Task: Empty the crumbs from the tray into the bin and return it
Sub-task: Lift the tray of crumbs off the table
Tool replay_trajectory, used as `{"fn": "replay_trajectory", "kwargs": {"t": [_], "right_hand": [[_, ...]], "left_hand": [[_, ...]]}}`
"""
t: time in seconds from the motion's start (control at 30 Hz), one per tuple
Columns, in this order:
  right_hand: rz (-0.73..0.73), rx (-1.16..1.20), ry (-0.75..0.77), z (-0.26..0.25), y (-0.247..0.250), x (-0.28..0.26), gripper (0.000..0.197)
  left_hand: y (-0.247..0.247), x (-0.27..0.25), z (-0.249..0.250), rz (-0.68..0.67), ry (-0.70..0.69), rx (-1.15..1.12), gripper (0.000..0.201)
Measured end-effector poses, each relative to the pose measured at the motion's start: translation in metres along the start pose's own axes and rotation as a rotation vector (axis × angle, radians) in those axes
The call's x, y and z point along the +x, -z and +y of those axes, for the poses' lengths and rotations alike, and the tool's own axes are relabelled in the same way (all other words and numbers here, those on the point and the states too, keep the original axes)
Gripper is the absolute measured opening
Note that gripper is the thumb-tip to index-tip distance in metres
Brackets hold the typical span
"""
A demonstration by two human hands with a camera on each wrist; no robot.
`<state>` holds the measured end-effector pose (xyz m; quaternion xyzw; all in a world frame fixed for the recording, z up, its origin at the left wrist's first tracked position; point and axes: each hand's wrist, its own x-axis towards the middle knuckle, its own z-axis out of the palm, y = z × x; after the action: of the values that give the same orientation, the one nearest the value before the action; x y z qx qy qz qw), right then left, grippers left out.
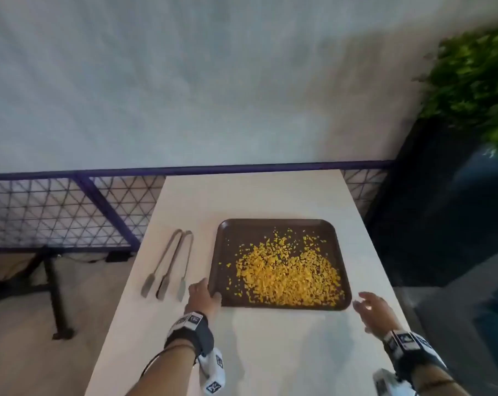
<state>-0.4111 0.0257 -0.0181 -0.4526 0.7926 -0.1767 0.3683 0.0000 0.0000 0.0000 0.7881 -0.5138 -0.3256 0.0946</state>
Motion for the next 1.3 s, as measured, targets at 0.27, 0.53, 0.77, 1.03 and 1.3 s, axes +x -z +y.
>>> {"fn": "replay_trajectory", "kwargs": {"t": [0.27, 0.53, 0.77, 1.03, 1.3], "right_hand": [[0.003, -0.098, -0.143, -0.023, -0.028, 0.047, 0.046], [0.037, -0.133, -0.244, -0.043, -0.031, 0.045, 0.042], [0.026, 0.030, -0.184, -0.044, -0.014, 0.019, 0.041], [0.094, 0.218, -0.030, -0.013, 0.004, -0.040, 0.028], [0.142, 0.136, 0.158, 0.011, 0.013, -0.137, 0.040]], "left_hand": [[-0.004, 0.053, 0.001, -0.067, 0.144, 0.052, 0.046], [-0.011, 0.064, -0.006, -0.020, 0.161, -0.030, 0.048], [0.006, 0.040, -0.011, 0.028, 0.072, -0.170, 0.042], [0.036, -0.032, -0.035, 0.077, -0.013, -0.323, 0.040], [0.039, -0.145, -0.079, 0.143, -0.048, -0.378, 0.036]]}}
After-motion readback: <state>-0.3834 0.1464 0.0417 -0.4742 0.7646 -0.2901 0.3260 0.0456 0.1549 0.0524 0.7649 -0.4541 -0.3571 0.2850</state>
